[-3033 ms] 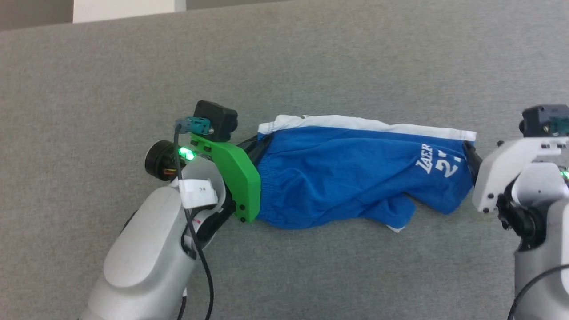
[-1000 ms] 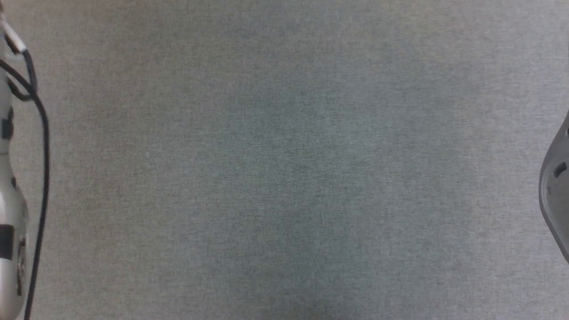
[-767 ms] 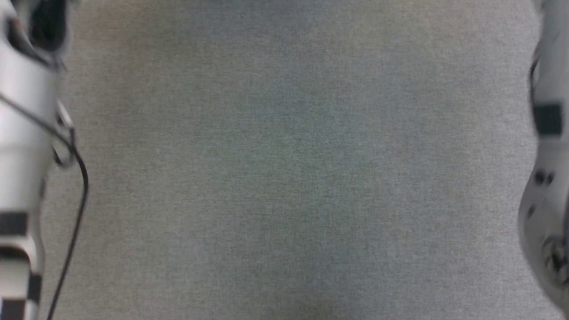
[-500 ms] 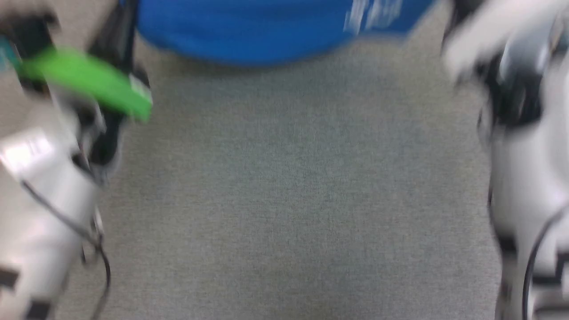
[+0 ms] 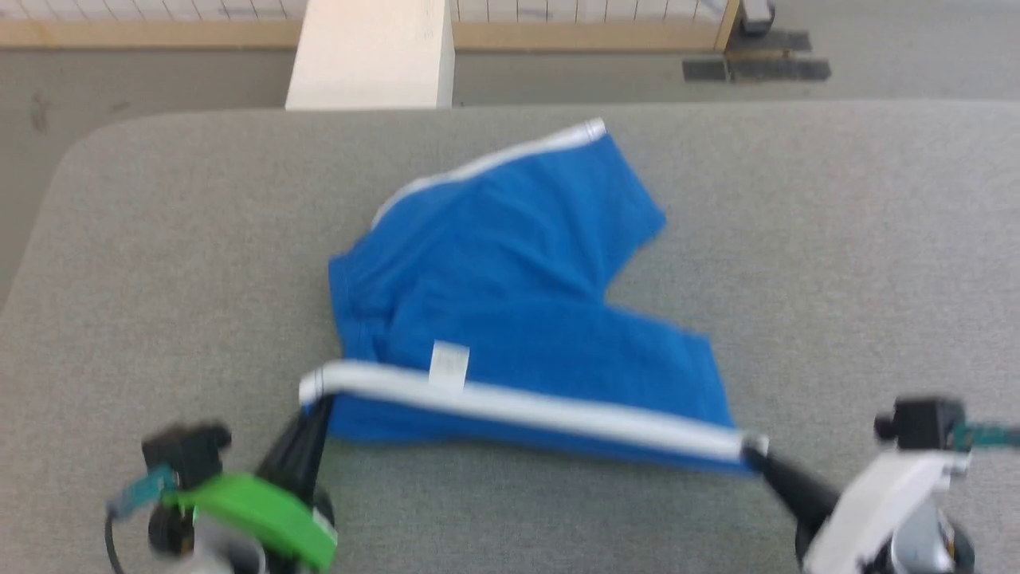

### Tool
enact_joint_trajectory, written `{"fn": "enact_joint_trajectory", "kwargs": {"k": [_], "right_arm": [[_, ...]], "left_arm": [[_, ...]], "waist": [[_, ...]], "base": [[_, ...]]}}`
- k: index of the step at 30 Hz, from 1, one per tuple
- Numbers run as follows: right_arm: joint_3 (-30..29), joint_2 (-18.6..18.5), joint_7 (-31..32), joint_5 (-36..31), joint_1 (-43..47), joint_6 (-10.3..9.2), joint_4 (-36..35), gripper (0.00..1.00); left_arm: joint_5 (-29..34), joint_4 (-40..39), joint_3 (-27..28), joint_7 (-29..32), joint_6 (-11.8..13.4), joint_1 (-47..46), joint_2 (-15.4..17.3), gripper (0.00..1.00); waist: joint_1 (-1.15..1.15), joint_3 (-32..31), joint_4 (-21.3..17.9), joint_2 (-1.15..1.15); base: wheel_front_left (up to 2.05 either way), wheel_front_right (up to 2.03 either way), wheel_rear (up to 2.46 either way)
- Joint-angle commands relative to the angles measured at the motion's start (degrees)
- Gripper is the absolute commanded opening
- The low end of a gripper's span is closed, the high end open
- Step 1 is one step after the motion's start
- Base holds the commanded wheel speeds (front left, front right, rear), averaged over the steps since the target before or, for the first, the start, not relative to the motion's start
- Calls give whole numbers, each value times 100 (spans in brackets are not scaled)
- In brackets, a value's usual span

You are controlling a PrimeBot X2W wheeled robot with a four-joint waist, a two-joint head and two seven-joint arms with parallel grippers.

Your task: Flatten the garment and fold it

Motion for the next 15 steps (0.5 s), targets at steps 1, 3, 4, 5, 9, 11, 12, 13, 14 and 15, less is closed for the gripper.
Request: {"fn": "enact_joint_trajectory", "kwargs": {"k": [1, 3, 4, 5, 9, 11, 12, 13, 14, 15], "right_arm": [[-5, -12, 206, 90, 297, -10, -175, 0], [64, -10, 576, 204, 694, -10, -394, 0], [82, -10, 749, 242, 843, -10, -489, 0], [77, -9, 922, 272, 976, -10, -607, 0], [-46, -9, 1266, 359, 1140, -10, -969, 0], [-130, -8, 1222, 367, 925, -10, -1084, 0], [-156, -8, 1194, 299, 765, -10, -1116, 0], [-190, -8, 1142, 158, 516, -10, -1129, 0], [-206, -8, 1101, 20, 287, -10, -1105, 0], [-222, -8, 1053, -131, -19, -10, -1036, 0]], "left_arm": [[-2, -9, 17, 27, 131, 285, 135, 0], [-33, -57, -65, 210, 280, 611, 241, 0], [-96, -98, -67, 284, 350, 747, 264, 0], [-141, -157, -83, 382, 422, 884, 315, 0], [-407, -453, 45, 483, 513, 1135, 375, 0], [-509, -605, 152, 482, 536, 1093, 373, 0], [-534, -658, 185, 505, 545, 1038, 381, 0], [-550, -716, 221, 542, 553, 932, 392, 0], [-570, -750, 248, 579, 556, 823, 387, 0], [-578, -776, 266, 650, 562, 662, 387, 0]], "waist": [[1, -316, -36, 0], [1, -382, -47, 0], [1, -394, -49, 0], [1, -402, -45, 0], [1, -388, -6, 0], [1, -342, 16, 0], [1, -312, 30, 0], [1, -263, 55, 0], [1, -225, 78, 0], [1, -158, 114, 0]], "base": [[0, 0, 0], [0, 0, 0], [0, 0, 0], [0, 0, 0], [0, 0, 0], [0, 0, 0], [0, 0, 0], [0, 0, 0], [0, 0, 0], [0, 0, 0]]}}
